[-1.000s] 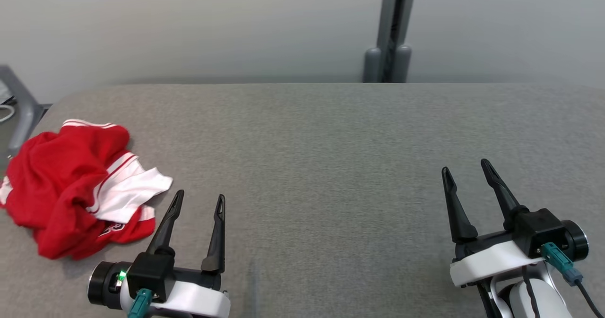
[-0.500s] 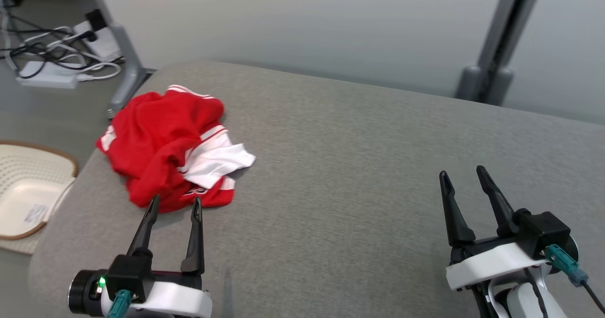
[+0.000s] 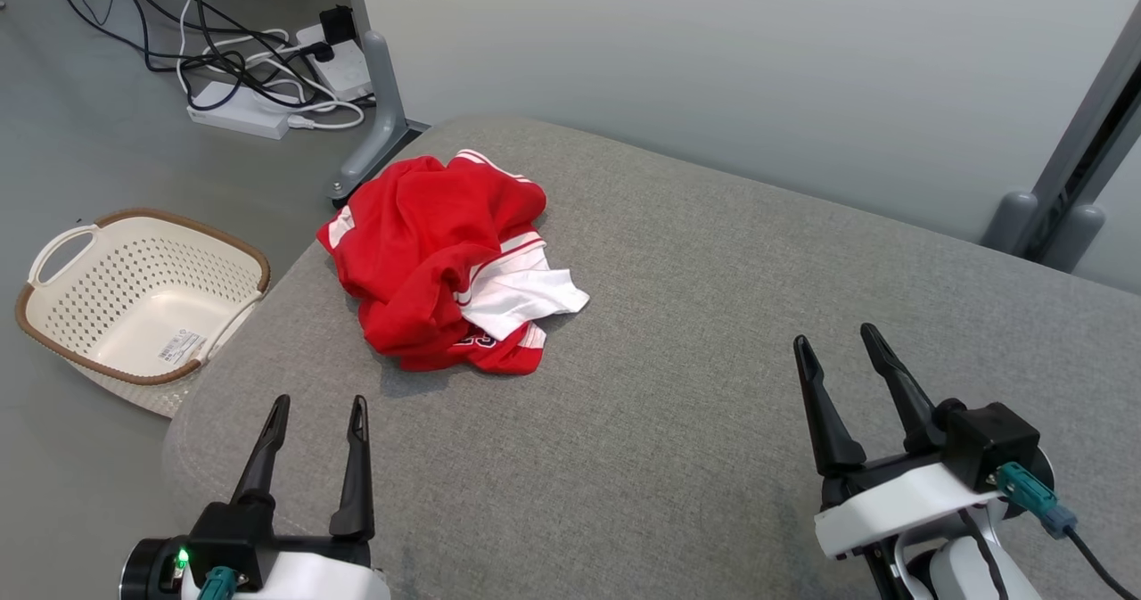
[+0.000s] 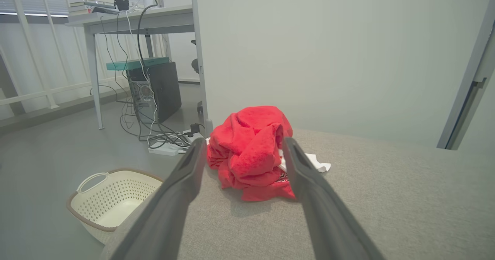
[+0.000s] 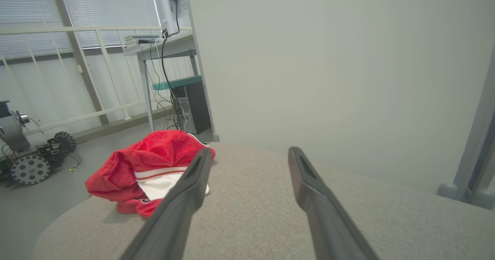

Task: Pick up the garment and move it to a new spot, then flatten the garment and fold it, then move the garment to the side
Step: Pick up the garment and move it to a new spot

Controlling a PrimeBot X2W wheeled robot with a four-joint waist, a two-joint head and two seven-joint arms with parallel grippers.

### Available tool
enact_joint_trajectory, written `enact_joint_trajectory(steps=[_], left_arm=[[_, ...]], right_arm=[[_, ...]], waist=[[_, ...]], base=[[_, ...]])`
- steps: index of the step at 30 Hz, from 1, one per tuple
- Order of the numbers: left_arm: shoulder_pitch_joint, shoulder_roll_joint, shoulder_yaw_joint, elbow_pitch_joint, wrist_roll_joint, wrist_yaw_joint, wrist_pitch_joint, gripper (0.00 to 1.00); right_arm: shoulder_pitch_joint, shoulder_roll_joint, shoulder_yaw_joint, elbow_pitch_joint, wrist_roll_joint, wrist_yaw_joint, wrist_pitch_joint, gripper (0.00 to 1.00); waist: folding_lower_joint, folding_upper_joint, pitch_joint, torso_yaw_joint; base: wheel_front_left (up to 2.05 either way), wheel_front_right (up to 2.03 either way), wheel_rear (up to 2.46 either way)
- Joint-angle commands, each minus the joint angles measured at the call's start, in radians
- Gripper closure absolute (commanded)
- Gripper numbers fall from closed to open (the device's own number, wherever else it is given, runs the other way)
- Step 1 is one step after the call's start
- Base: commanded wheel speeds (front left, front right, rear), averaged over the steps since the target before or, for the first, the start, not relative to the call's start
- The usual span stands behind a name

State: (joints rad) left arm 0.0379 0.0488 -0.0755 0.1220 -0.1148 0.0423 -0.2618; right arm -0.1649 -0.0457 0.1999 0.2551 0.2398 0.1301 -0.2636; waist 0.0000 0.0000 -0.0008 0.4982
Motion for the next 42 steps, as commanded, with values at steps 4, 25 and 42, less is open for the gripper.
enact_joint_trajectory(steps=[4,25,42], left_arm=[[0.003,0.003,0.006,-0.010,-0.021,0.011,-0.004,0.00],[-0.100,0.011,0.070,0.065,-0.075,-0.073,-0.003,0.00],[-0.626,0.248,0.093,0.409,-0.294,-0.173,0.251,0.00]], right_arm=[[-0.021,-0.009,0.009,0.014,0.006,0.001,-0.002,0.00],[-0.043,-0.009,-0.015,-0.017,-0.049,0.001,-0.002,0.00],[-0.157,-0.009,-0.049,-0.041,-0.172,0.001,-0.002,0.00]], waist=[[0.0000,0.0000,0.005,0.003],[0.0000,0.0000,0.098,-0.051],[0.0000,0.0000,0.378,-0.200]], base=[[0.00,0.00,0.00],[0.00,0.00,0.00],[0.00,0.00,0.00]])
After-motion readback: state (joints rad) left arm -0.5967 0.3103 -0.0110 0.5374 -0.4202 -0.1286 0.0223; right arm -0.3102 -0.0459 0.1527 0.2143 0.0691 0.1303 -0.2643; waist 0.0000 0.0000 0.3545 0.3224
